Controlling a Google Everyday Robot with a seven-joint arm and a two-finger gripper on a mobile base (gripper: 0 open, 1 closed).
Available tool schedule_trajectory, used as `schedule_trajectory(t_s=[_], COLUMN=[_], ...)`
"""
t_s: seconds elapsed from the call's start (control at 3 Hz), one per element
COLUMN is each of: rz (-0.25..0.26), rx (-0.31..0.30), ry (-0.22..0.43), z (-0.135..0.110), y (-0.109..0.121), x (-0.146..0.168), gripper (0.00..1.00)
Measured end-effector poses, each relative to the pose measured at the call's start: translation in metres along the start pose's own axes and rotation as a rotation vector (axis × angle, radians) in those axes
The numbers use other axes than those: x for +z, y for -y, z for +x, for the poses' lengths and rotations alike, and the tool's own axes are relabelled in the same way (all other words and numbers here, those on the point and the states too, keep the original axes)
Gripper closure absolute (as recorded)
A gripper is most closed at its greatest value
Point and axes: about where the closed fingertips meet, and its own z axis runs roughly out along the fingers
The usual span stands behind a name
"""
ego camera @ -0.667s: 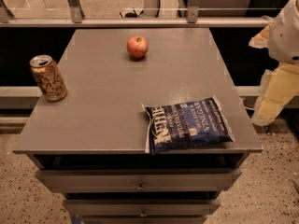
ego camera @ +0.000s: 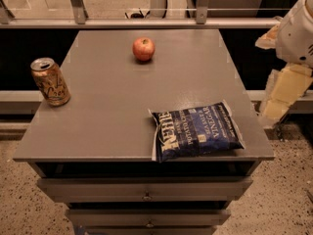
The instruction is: Move apple near blue chip bag
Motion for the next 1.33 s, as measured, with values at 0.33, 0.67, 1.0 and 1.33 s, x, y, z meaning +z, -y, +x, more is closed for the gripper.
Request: schedule_trajectory(t_s=[0.33, 0.67, 1.0, 1.33], rz=[-0.001, 0.016, 0.054, 0.058], rx=[-0.008, -0.011, 0.029, 0.098], ry=[0.106, 0.209, 0.354, 0.428], z=[-0.023, -0.049, -0.080, -0.102], y=[0.033, 0.076, 0.127, 0.157], x=[0.030, 0.060, 0.094, 0.113], gripper=[0.00, 0.00, 0.00, 0.00])
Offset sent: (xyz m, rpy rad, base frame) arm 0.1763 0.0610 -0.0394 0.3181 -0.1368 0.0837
